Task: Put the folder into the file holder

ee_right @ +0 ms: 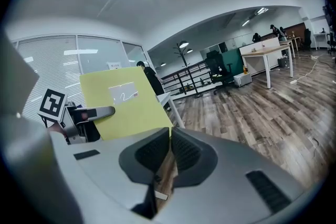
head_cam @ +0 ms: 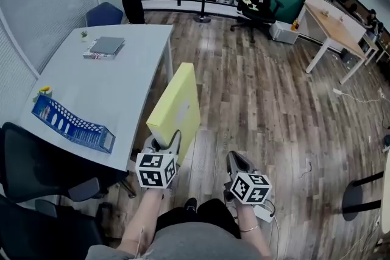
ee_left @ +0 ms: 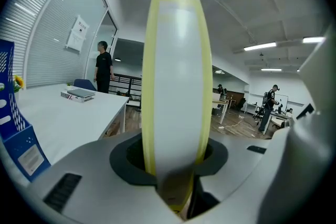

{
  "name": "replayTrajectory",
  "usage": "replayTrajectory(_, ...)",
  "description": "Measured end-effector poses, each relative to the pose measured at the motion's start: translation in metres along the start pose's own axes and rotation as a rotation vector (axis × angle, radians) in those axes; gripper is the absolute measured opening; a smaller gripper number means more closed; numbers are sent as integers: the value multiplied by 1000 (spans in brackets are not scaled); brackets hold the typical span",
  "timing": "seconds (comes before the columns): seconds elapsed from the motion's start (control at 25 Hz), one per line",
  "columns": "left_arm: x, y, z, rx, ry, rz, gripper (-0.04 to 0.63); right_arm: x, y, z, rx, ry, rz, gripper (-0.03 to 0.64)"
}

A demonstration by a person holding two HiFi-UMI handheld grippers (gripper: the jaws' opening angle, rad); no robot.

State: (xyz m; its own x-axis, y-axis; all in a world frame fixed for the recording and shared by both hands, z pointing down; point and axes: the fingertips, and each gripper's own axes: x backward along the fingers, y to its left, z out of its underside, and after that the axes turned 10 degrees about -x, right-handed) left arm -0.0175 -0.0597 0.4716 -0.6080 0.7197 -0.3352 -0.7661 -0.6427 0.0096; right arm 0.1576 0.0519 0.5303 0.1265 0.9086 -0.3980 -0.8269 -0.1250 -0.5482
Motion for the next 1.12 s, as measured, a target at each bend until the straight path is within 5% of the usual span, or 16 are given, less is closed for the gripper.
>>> replayTrajectory(0.4,-34,35,-7,34,4,-91,156,-78,9,-25,44,80,-107,14)
replayTrajectory(1.12,-61,93,-48,171,-39,-480,156,-212,44,-78,224,349,-453,12)
